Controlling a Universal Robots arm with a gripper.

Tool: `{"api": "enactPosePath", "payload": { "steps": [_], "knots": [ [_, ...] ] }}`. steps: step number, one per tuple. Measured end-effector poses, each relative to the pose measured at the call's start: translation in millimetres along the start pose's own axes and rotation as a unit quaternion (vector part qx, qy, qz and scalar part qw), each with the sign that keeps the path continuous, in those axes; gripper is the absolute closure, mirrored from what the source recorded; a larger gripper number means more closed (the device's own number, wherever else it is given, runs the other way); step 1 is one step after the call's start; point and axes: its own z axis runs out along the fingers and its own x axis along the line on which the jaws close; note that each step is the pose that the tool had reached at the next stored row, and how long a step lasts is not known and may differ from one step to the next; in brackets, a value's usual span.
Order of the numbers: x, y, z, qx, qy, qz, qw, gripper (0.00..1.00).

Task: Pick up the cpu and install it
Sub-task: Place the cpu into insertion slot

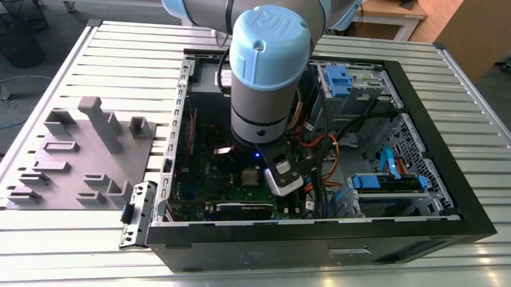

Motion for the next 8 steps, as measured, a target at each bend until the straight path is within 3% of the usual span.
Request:
{"api": "enactPosePath", "payload": {
  "steps": [8],
  "knots": [
    [0.0,-0.2,2.4,0.0002,0.0001,0.000,1.00000,0.53]
  ]
}}
